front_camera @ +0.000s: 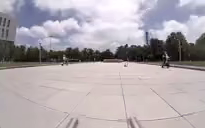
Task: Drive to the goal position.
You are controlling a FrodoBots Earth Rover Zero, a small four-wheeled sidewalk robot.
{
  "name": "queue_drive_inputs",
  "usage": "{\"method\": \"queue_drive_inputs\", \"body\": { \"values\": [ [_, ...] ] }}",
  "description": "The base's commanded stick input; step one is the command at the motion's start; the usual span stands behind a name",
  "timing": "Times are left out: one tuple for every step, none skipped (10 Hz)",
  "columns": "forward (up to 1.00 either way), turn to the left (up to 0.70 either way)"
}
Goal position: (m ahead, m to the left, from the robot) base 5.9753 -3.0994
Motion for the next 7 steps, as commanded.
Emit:
{"method": "queue_drive_inputs", "body": {
  "values": [
    [0.50,0.00],
    [0.50,0.00],
    [0.50,0.00],
    [0.50,0.00],
    [0.50,0.00],
    [0.50,0.00],
    [0.50,0.00]
  ]
}}
